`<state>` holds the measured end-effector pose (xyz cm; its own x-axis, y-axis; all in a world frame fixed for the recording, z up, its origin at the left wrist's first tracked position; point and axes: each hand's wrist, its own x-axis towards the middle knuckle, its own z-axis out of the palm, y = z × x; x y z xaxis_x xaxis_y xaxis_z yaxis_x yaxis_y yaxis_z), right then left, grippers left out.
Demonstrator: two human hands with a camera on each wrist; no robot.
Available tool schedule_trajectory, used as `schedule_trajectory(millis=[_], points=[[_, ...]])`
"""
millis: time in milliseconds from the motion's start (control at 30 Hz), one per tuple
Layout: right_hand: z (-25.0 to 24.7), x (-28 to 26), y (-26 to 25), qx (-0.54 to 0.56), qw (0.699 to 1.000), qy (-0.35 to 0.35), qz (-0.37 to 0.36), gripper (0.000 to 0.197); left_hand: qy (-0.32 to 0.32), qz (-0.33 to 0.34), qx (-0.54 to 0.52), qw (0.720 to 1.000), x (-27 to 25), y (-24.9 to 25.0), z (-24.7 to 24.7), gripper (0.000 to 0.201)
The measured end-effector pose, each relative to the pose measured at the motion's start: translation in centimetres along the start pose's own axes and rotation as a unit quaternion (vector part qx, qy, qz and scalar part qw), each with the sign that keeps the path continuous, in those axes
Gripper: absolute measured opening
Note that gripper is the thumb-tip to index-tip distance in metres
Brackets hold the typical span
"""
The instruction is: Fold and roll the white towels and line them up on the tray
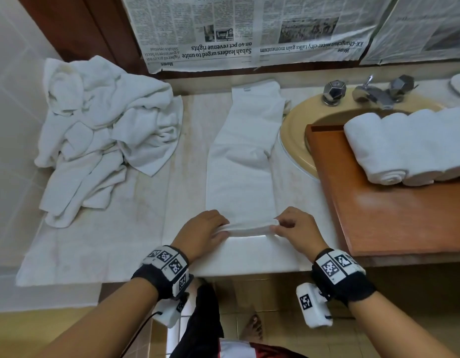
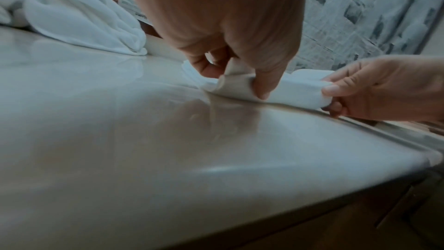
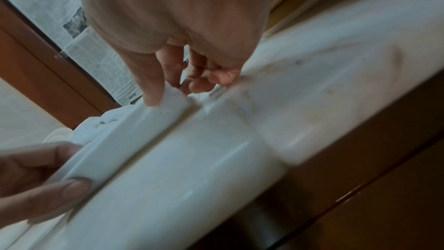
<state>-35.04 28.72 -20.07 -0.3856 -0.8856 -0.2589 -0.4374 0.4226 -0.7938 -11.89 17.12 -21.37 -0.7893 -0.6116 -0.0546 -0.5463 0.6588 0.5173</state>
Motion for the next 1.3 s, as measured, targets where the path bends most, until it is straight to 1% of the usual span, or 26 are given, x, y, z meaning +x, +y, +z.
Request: schedule_trajectory(millis=[33, 67, 133, 167, 200, 267, 333, 400, 467, 500, 600, 667, 733, 800, 833, 867, 900, 967, 1000, 1067, 1133, 1167, 1200, 1233, 1300], points=[[-0.1, -0.2, 0.0, 0.004, 1.0, -0.003, 0.005, 0.005, 0.007, -0.027, -0.02, 0.999, -0.4, -0.1, -0.2, 0.037], [-0.1, -0.3, 0.0, 0.002, 1.0, -0.005, 0.009, 0.006, 0.018, -0.051, -0.043, 0.998, -0.7, -0.1, -0.4, 0.036], [-0.1, -0.4, -0.1, -0.005, 1.0, -0.008, 0.02, 0.007, 0.042, -0.093, -0.081, 0.991, -1.1, 0.0, -0.7, 0.017], [-0.1, -0.5, -0.3, -0.005, 1.0, -0.008, 0.025, 0.007, 0.052, -0.112, -0.1, 0.987, -1.2, 0.0, -0.7, 0.01], [-0.1, -0.5, -0.5, -0.002, 0.999, -0.008, 0.033, 0.007, 0.059, -0.127, -0.12, 0.983, -1.4, 0.1, -0.7, 0.008], [0.0, -0.4, -1.0, 0.008, 0.998, -0.002, 0.06, 0.009, 0.07, -0.147, -0.151, 0.975, -1.4, 0.2, -0.6, 0.007], [0.1, -0.2, -1.6, -0.005, 0.995, 0.009, 0.099, 0.013, 0.078, -0.16, -0.167, 0.97, -1.4, 0.4, -0.6, 0.009], [0.2, 0.2, -2.2, -0.031, 0.99, 0.008, 0.138, 0.022, 0.082, -0.164, -0.16, 0.97, -1.1, 0.5, -0.4, 0.009], [0.4, 0.5, -2.5, -0.049, 0.984, 0.006, 0.173, 0.039, 0.086, -0.164, -0.153, 0.971, -1.0, 0.6, -0.3, 0.009], [0.6, 0.7, -2.6, -0.055, 0.981, 0.01, 0.184, 0.039, 0.087, -0.163, -0.15, 0.971, -0.9, 0.5, -0.3, 0.008], [1.0, 0.9, -2.8, -0.058, 0.977, 0.025, 0.205, 0.024, 0.088, -0.154, -0.124, 0.976, -0.8, 0.3, -0.1, 0.005], [1.3, 0.9, -3.1, -0.062, 0.975, 0.028, 0.212, 0.023, 0.093, -0.142, -0.115, 0.979, -0.8, 0.1, 0.2, 0.004], [1.5, 0.8, -3.3, -0.067, 0.974, 0.029, 0.215, 0.019, 0.099, -0.135, -0.104, 0.98, -0.7, -0.2, 0.6, 0.006], [1.5, 0.6, -3.6, -0.087, 0.973, 0.023, 0.212, 0.01, 0.103, -0.125, -0.085, 0.983, -0.8, -0.5, 1.0, 0.01], [1.6, 0.5, -3.7, -0.097, 0.974, 0.021, 0.204, 0.011, 0.106, -0.114, -0.071, 0.985, -0.9, -0.6, 1.1, 0.011], [1.7, 0.2, -3.8, -0.107, 0.976, 0.024, 0.187, 0.016, 0.117, -0.096, -0.051, 0.987, -1.1, -0.6, 1.2, 0.011], [2.0, 0.0, -3.7, -0.12, 0.98, 0.033, 0.157, 0.02, 0.131, -0.07, -0.026, 0.989, -1.2, -0.7, 1.2, 0.009], [2.5, -0.5, -3.3, -0.164, 0.982, 0.058, 0.068, 0.024, 0.151, -0.017, 0.014, 0.988, -1.6, -0.7, 1.1, 0.006], [2.8, -0.7, -3.0, -0.187, 0.98, 0.063, 0.02, 0.024, 0.153, 0.003, 0.026, 0.988, -1.7, -0.7, 1.1, 0.009], [3.3, -1.1, -2.3, -0.227, 0.969, 0.062, -0.076, 0.028, 0.141, 0.029, 0.04, 0.989, -1.9, -0.6, 0.9, 0.013], [3.8, -1.1, -1.3, -0.255, 0.953, 0.069, -0.151, 0.035, 0.137, 0.044, 0.055, 0.988, -2.1, -0.6, 0.8, 0.007], [3.8, -1.2, -0.9, -0.263, 0.948, 0.065, -0.167, 0.037, 0.133, 0.045, 0.057, 0.988, -2.3, -0.6, 0.7, 0.009], [3.8, -1.1, -0.7, -0.273, 0.944, 0.059, -0.178, 0.038, 0.128, 0.046, 0.051, 0.989, -2.4, -0.6, 0.8, 0.018], [3.7, -1.2, -0.7, -0.281, 0.939, 0.053, -0.189, 0.036, 0.119, 0.046, 0.041, 0.991, -2.6, -0.6, 0.8, 0.025], [3.3, -1.5, -0.8, -0.291, 0.932, 0.05, -0.212, 0.027, 0.104, 0.051, 0.041, 0.992, -2.7, -0.8, 0.7, 0.03]])
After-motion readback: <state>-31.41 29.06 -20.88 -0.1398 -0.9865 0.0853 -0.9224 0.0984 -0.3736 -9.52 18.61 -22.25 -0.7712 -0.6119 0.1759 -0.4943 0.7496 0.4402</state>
